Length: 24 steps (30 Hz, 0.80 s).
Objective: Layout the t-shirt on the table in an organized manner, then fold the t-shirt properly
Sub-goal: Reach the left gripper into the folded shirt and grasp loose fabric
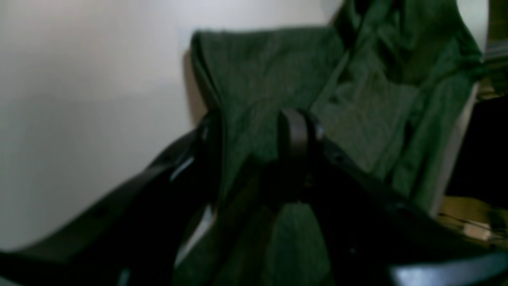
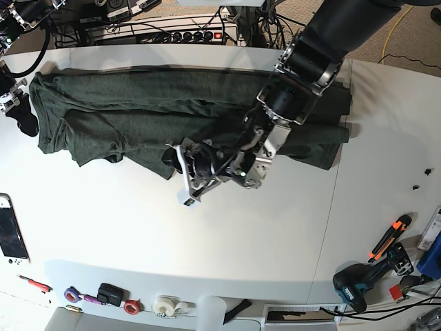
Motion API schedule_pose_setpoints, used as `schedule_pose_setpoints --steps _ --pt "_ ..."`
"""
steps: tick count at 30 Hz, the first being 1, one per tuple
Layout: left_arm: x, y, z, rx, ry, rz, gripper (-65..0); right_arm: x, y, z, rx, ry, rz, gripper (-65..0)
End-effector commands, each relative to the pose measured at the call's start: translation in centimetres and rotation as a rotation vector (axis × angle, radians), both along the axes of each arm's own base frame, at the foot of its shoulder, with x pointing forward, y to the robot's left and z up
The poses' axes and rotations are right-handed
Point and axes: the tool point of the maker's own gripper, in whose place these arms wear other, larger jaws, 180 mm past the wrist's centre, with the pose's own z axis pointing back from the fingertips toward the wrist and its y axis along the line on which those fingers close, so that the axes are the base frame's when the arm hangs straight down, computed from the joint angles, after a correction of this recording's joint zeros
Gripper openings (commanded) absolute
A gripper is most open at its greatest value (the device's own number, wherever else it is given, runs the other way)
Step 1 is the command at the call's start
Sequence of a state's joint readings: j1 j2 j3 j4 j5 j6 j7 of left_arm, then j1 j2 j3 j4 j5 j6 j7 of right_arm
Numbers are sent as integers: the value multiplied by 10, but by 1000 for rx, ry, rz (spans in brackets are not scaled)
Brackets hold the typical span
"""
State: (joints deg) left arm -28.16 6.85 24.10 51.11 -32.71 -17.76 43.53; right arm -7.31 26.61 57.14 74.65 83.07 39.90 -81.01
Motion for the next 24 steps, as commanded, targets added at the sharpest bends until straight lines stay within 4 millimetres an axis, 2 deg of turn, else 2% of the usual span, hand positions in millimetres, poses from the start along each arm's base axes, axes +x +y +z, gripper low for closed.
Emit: schedule_pose_setpoints --steps 1,4,6,9,12,13,19,24 --pt "9 -1 5 35 -30 8 -420 6 -6 21 -26 -61 -1 -440" --pt "10 -4 7 34 -38 8 -427 6 -6 21 -27 -61 -1 -440" --pt "10 -4 7 34 -37 15 -459 6 -6 21 -27 -61 -1 -440" --pt "14 -4 9 25 -47 36 -525 6 -6 21 -27 -61 -1 -440" --pt "14 -5 9 22 -49 36 -640 6 -6 21 -27 -61 -1 -440" --pt "14 -5 9 22 -49 36 -650 6 -6 21 -27 -61 -1 -440" --pt "7 -15 19 -36 -94 -54 -650 6 -6 21 -27 -61 -1 -440" --pt "19 -27 50 -147 -127 -64 -650 6 -6 21 -26 -61 -1 -440"
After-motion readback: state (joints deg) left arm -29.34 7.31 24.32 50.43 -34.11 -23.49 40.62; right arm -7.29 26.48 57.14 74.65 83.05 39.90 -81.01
